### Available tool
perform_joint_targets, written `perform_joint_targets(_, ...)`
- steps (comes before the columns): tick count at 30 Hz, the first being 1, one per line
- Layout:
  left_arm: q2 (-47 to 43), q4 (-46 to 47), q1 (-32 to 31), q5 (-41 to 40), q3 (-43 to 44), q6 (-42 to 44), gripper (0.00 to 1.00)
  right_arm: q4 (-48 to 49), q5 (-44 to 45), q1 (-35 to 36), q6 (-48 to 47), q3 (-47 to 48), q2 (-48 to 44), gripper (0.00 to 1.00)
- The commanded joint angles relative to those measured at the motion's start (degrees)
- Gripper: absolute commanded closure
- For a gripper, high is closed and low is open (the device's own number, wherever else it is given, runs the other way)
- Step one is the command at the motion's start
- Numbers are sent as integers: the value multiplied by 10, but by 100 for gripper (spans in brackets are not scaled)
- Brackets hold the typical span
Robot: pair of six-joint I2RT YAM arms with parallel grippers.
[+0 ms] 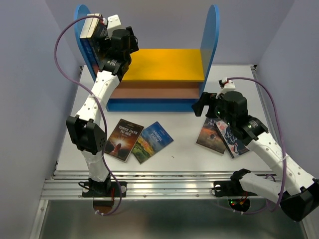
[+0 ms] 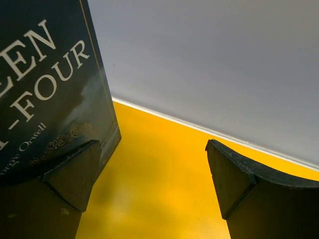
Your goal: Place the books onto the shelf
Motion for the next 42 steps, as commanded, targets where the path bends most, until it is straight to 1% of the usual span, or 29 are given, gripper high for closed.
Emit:
perform_joint_targets(1, -57, 13, -17, 46, -13, 6, 1, -19, -43, 0, -43, -1, -10, 0)
perform_joint_targets(7, -109, 20, -43, 99, -40, -2, 1, -64, -21, 0, -52, -9, -38, 0)
perform_joint_targets(9, -136, 31, -51, 107, -69, -3, 1, -98, -12, 0, -54, -13, -43, 0)
perform_joint_targets(10, -145, 41, -55, 110, -89, -7, 1, -115, -7, 0, -47, -17, -46, 0)
perform_joint_targets(13, -172, 45, -58, 122, -111, -18, 1, -133, 8, 0, -27, -41, -64, 0)
perform_joint_targets(15, -195, 47, -62, 160, -154, -31, 1, -145, 20, 0, 11, -59, -77, 0)
perform_joint_targets(17, -217, 46, -68, 187, -189, -51, 1, -147, 23, 0, 22, -68, -83, 0)
perform_joint_targets(18, -248, 50, -76, 201, -212, -61, 1, -149, 16, 0, 26, -73, -85, 0)
perform_joint_targets(19, -268, 63, -80, 226, -269, -71, 1, -156, 14, 0, 34, -80, -85, 0)
perform_joint_targets(20, -287, 73, -85, 240, -305, -81, 1, -161, 15, 0, 38, -84, -83, 0)
perform_joint_targets(21, -330, 86, -94, 252, -340, -101, 1, -165, 21, 0, 42, -89, -79, 0)
perform_joint_targets(22, -352, 116, -97, 269, -379, -113, 1, -170, 27, 0, 47, -94, -75, 0)
perform_joint_targets(23, -373, 128, -100, 277, -453, -127, 1, -178, 37, 0, 65, -98, -69, 0)
perform_joint_targets(24, -409, 155, -101, 286, -486, -149, 1, -185, 63, 0, 75, -105, -61, 0)
perform_joint_targets(26, -434, 160, -104, 325, -559, -158, 1, -193, 85, 0, 96, -112, -53, 0)
perform_joint_targets(27, -451, 160, -106, 334, -576, -159, 1, -195, 104, -8, 104, -116, -42, 0)
perform_joint_targets(29, -467, 160, -112, 368, -622, -170, 1, -201, 99, -35, 124, -117, -16, 0)
perform_joint_targets(31, -476, 170, -118, 406, -648, -183, 1, -200, 91, -61, 130, -122, -8, 0)
perform_joint_targets(33, -486, 200, -134, 419, -689, -197, 1, -198, 100, -117, 134, -133, -14, 0)
perform_joint_targets(34, -492, 218, -140, 434, -723, -210, 1, -193, 98, -145, 128, -137, -17, 0)
perform_joint_targets(35, -494, 237, -150, 440, -741, -220, 1, -184, 90, -207, 118, -141, -18, 0)
perform_joint_targets(36, -496, 273, -152, 446, -756, -230, 1, -173, 43, -242, 104, -147, -20, 0)
perform_joint_targets(38, -490, 307, -160, 467, -789, -253, 1, -139, -16, -313, 76, -160, -6, 0)
perform_joint_targets(39, -482, 320, -170, 470, -796, -260, 1, -132, -38, -370, 77, -159, 3, 0)
perform_joint_targets(40, -475, 343, -176, 470, -802, -263, 1, -111, -83, -394, 83, -155, 24, 0)
perform_joint_targets(41, -468, 349, -183, 466, -802, -267, 1, -89, -101, -416, 88, -155, 33, 0)
perform_joint_targets(42, -450, 354, -198, 460, -799, -269, 1, -65, -126, -453, 92, -157, 40, 0)
